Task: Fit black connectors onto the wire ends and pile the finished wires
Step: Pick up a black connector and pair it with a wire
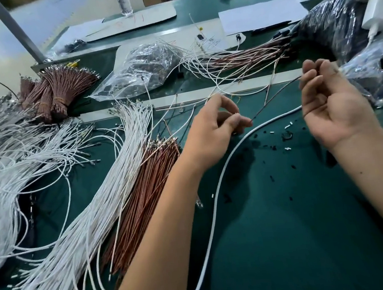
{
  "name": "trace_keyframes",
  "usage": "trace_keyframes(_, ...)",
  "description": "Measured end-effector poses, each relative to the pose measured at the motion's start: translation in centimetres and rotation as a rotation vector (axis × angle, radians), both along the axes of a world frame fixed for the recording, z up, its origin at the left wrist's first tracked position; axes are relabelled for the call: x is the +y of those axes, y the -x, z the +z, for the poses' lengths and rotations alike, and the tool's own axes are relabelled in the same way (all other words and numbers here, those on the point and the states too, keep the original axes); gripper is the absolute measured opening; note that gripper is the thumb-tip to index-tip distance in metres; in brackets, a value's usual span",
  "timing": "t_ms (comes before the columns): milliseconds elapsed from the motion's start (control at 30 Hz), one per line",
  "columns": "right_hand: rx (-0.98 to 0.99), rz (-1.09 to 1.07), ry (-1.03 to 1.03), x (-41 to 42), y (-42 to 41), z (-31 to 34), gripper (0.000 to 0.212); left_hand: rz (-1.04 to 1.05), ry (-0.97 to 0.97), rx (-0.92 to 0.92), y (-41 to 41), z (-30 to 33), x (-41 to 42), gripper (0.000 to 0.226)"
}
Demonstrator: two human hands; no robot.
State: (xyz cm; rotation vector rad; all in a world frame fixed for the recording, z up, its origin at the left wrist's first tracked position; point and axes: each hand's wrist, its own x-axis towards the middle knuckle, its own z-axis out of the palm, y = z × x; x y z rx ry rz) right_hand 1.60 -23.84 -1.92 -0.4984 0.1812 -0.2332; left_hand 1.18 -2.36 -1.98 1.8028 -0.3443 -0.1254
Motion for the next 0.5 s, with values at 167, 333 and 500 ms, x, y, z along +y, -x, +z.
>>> trace_keyframes(167,0.018,0.012,-0.072,0.2,0.0,-0.2,0.007,0.060,0.053,-0.066,0.2,-0.7,0.3,0.011)
trace_keyframes(333,0.025,0.095,0.203,1.0,0.5,-0.5,0.019,0.174,0.192,0.040,0.5,-1.4,-0.5,0.012)
trace_keyframes(500,0.004,0.298,0.716,4.6,2.0,-1.3,0.023,0.270,0.386,0.086,0.5,-1.6,-1.5,0.013)
